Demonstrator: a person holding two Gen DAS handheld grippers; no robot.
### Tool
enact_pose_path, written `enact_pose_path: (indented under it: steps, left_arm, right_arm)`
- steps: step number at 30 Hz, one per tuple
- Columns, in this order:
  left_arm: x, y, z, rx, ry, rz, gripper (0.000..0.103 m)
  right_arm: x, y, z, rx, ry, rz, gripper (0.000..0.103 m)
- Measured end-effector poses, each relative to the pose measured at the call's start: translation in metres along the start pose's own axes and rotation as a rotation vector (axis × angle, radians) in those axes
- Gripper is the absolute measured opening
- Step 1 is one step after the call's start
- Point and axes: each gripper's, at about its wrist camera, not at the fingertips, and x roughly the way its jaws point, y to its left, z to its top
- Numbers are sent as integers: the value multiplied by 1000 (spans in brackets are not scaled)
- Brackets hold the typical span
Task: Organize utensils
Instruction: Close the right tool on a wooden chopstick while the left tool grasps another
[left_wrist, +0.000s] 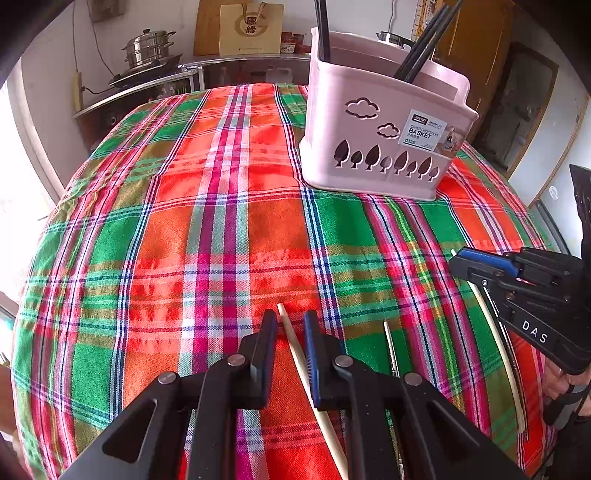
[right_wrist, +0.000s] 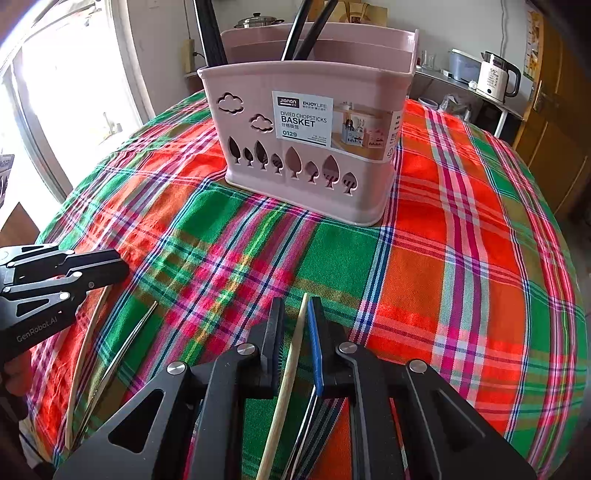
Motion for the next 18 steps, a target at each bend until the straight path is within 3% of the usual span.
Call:
enact_pose_path:
  steps: [5,11,18]
  left_arm:
    - [1,-2,4,10,0,13,7]
    - [2,8,11,-25,12,-32,4]
    - [-33,9,26,-12,-66,-63,4]
  right_arm:
    - [1,1,2,7,2,13,6]
    - [-8,0,5,31,-23,42,5]
    - [-46,2,19,35,-126,63,5]
